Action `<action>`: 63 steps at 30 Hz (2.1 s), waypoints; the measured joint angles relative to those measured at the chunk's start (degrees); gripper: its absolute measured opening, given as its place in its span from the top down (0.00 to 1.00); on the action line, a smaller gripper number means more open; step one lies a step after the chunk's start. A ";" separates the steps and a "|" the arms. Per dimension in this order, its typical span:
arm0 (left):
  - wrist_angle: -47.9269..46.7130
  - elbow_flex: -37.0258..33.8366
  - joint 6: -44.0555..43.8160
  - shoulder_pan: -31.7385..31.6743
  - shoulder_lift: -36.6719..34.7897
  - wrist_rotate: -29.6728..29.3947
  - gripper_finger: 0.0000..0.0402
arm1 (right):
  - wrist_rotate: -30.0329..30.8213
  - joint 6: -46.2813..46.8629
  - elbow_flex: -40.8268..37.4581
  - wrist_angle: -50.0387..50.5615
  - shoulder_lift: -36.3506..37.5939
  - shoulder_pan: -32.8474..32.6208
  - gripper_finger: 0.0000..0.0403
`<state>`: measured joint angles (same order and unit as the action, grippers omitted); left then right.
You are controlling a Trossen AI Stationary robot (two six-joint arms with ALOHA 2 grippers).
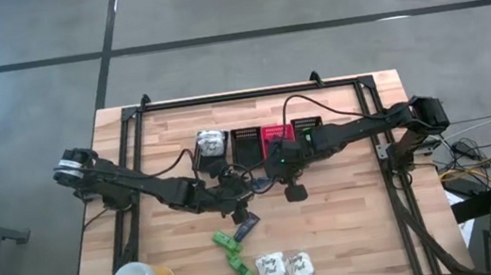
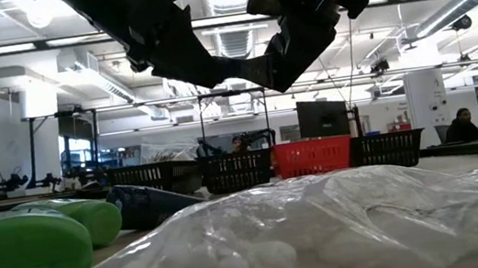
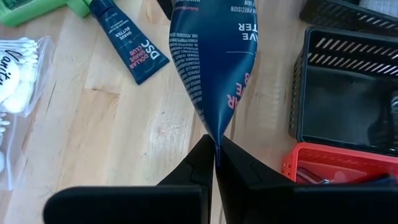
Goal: Pick & Place Travel size toiletries
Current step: Put the shaving cream into the middle left black bin
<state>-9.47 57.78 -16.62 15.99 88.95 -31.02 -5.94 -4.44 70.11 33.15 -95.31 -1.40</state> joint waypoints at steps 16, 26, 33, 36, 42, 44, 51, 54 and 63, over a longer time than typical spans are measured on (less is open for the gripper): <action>2.60 0.04 0.22 0.00 0.00 0.13 0.47 | 0.08 0.61 0.00 -0.09 0.00 -0.01 0.98; 2.54 0.04 0.00 0.00 0.00 0.08 0.63 | 0.07 1.46 0.00 -0.31 -0.02 -0.10 0.98; 0.63 0.15 -1.49 -0.02 0.00 0.12 0.66 | 0.17 1.50 -0.02 -0.22 0.43 -0.10 0.91; 0.01 0.15 -2.24 -0.02 0.00 -0.04 0.66 | 0.29 1.51 -0.04 0.69 1.71 -0.10 0.82; -2.65 0.15 -3.29 -0.02 0.04 -3.13 0.66 | 9.57 2.51 -0.04 4.07 7.01 -0.10 0.62; -4.52 0.15 -4.12 -0.11 0.04 -5.33 0.66 | 14.29 3.91 -0.07 4.61 9.27 -0.10 0.56; -7.39 0.15 -14.05 -3.48 0.02 -12.81 0.66 | 34.20 13.89 -0.30 8.31 17.40 -0.01 0.42; -4.21 0.16 -20.35 -6.46 0.12 -13.05 0.67 | 36.14 18.02 -0.60 9.73 20.29 -0.02 0.39; -7.84 8.71 -31.04 -9.17 7.06 -14.81 0.67 | 39.29 26.04 -3.19 13.61 25.44 -0.05 0.35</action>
<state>-17.31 66.49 -47.66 6.81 96.01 -45.83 33.34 21.59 66.92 46.75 -69.87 -1.45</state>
